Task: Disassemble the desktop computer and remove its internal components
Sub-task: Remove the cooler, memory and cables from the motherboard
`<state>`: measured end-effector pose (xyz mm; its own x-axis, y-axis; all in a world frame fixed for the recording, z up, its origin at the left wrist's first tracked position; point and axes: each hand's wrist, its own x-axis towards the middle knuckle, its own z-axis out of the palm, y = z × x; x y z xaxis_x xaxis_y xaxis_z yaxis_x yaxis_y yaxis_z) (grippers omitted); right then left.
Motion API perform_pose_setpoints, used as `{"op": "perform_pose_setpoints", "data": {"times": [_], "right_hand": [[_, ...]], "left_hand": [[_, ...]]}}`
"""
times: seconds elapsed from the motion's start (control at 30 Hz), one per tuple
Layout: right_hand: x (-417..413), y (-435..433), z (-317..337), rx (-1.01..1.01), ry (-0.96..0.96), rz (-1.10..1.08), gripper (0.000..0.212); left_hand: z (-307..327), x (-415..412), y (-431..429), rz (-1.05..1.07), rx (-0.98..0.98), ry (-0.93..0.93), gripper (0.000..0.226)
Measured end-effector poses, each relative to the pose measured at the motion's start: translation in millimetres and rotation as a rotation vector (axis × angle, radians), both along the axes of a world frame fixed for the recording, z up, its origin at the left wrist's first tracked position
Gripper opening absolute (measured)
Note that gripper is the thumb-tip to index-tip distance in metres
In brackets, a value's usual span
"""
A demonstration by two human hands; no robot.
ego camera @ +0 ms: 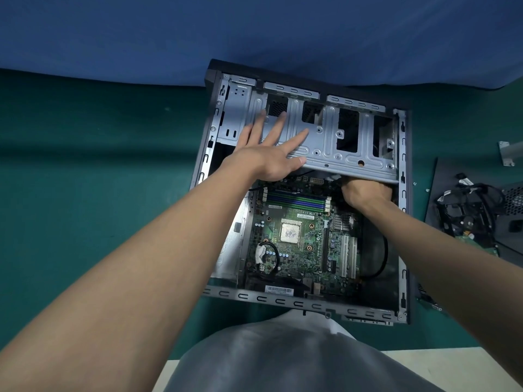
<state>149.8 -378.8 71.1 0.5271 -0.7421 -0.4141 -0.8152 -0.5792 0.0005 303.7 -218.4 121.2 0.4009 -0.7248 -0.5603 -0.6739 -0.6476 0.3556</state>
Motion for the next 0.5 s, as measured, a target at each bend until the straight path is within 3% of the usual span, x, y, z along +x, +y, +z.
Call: {"op": "perform_pose_setpoints", "data": {"times": [0.13,0.23,0.37,0.5], "right_hand": [[1.3,0.9,1.1,0.083,0.087,-0.101,0.024],[2.2,1.2,2.8,0.056,0.050,-0.080,0.018],[1.1,2.0,4.8,0.044,0.090,-0.074,0.031],[2.0,3.3,2.7,0.072,0.058,-0.079,0.024]], "left_hand": [[-1.1,0.5,0.2,0.004,-0.007,0.004,0.057],[-1.7,0.2,0.3,0.003,-0.008,0.000,0.057],[-1.9,0.3,0.3,0.003,-0.006,-0.003,0.057],[-1.8,0.2,0.2,0.006,-0.008,-0.004,0.056]]}}
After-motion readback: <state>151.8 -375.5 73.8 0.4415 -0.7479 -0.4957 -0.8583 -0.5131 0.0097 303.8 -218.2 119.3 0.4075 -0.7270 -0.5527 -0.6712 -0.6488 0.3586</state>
